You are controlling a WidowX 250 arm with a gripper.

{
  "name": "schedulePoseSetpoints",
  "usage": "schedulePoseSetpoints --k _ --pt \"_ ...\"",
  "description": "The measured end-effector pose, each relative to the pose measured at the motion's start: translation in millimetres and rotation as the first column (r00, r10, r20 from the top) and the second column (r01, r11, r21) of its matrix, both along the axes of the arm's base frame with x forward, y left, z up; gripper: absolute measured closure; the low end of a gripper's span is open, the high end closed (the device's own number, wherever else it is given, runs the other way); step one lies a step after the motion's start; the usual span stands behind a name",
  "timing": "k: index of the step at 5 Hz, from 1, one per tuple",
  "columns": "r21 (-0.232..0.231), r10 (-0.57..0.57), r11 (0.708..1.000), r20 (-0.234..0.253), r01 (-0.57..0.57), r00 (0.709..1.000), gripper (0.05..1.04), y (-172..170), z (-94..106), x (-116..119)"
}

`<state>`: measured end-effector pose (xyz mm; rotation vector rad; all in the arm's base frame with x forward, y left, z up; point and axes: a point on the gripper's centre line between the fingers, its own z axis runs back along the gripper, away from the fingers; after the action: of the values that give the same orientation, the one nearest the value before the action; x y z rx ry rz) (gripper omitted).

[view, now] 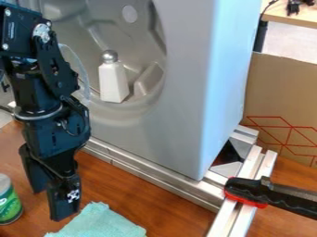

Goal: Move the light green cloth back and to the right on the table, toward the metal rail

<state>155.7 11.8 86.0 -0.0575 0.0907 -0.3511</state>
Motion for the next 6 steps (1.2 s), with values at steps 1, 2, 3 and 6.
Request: schedulePoseSetpoints --k 1,2,3,6 --pt "-0.001 0.003 1.000 -0.017 -0.003 1.000 0.083 -0.2 -3.4 -1.6" --pt "0.006 0.066 0.998 -0.117 -0.066 0.991 0.083 0.8 -35.9 1.6" --pt "0.105 0.116 0.990 -0.189 -0.098 0.975 0.083 -0.2 -56.7 0.0" --pt "0.202 0.156 0.975 -0.297 -0.098 0.942 0.083 -8.9 -90.2 4.5"
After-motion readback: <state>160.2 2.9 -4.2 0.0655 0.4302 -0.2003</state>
